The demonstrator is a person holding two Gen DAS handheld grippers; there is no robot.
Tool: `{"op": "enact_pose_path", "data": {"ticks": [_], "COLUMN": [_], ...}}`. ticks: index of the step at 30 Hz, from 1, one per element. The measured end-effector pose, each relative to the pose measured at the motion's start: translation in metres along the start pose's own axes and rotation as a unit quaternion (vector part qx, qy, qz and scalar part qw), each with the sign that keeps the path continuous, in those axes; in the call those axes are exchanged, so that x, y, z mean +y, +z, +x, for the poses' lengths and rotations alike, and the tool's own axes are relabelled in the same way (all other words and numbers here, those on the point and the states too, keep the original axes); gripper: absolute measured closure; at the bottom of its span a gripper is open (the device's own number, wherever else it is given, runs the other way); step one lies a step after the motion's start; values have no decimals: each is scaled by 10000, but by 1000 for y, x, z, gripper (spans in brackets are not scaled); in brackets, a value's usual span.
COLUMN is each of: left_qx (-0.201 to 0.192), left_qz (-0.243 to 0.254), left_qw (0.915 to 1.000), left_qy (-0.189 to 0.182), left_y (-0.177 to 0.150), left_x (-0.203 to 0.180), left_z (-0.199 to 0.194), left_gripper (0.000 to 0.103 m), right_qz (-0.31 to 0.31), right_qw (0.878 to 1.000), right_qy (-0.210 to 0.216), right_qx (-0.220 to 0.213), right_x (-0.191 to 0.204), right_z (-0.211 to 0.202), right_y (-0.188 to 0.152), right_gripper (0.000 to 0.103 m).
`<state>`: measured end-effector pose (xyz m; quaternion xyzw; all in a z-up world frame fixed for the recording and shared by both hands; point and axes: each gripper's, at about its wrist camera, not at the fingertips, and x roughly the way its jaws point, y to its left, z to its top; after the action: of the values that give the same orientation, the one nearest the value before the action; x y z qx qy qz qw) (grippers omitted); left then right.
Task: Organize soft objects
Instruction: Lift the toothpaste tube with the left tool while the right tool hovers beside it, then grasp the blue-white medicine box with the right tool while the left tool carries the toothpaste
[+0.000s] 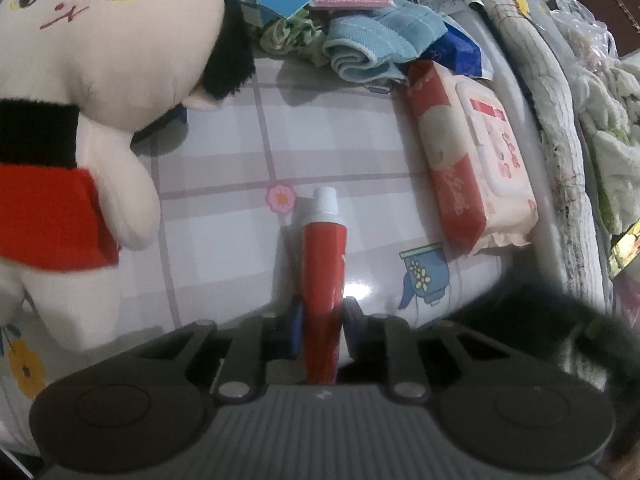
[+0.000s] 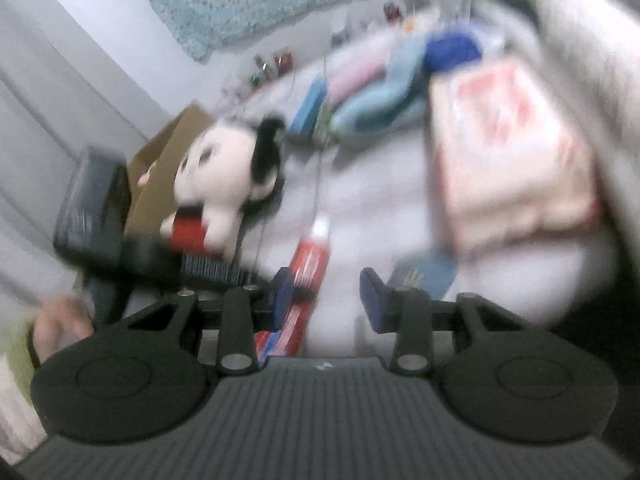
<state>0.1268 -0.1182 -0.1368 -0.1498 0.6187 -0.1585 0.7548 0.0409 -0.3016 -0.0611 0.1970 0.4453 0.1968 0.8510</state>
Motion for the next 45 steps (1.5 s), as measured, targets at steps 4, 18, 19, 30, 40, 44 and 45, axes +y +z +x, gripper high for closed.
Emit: {"op": "enact_pose_path", "data": {"ticks": [4, 18, 19, 30, 40, 44, 45], "left_qx": [-43, -96, -138, -1106, -2460, -2625, -2636], "left_qz": [158, 1100, 1075, 823, 381, 76, 7], "left_qw": [9999, 9915, 9916, 9889, 9674, 9640, 9638], "left_qy": [-20, 691, 711, 561, 472, 420, 405], "left_y": [2, -4, -4, -8, 3, 8, 8], "left_x": [0, -32, -33, -24, 8, 29, 34], "left_z": [1, 7, 7, -54, -157, -169, -170], "left_gripper": [81, 80, 81, 83, 83, 83, 83], "right_qz": [-197, 157, 169, -52, -363, 97, 219], "right_qw": [9992, 9988, 9987, 9983, 9971, 9981, 9986], "right_qy": [-209, -329, -318, -173, 559, 601, 485], "right_qx": [-289, -317, -348, -561, -376, -26, 79], "right_x": [-3, -26, -27, -21, 16, 11, 8], "right_z": [-9, 14, 13, 0, 62, 125, 142], "right_y": [39, 45, 45, 60, 150, 178, 182], "right_gripper": [64, 64, 64, 64, 48, 47, 47]}}
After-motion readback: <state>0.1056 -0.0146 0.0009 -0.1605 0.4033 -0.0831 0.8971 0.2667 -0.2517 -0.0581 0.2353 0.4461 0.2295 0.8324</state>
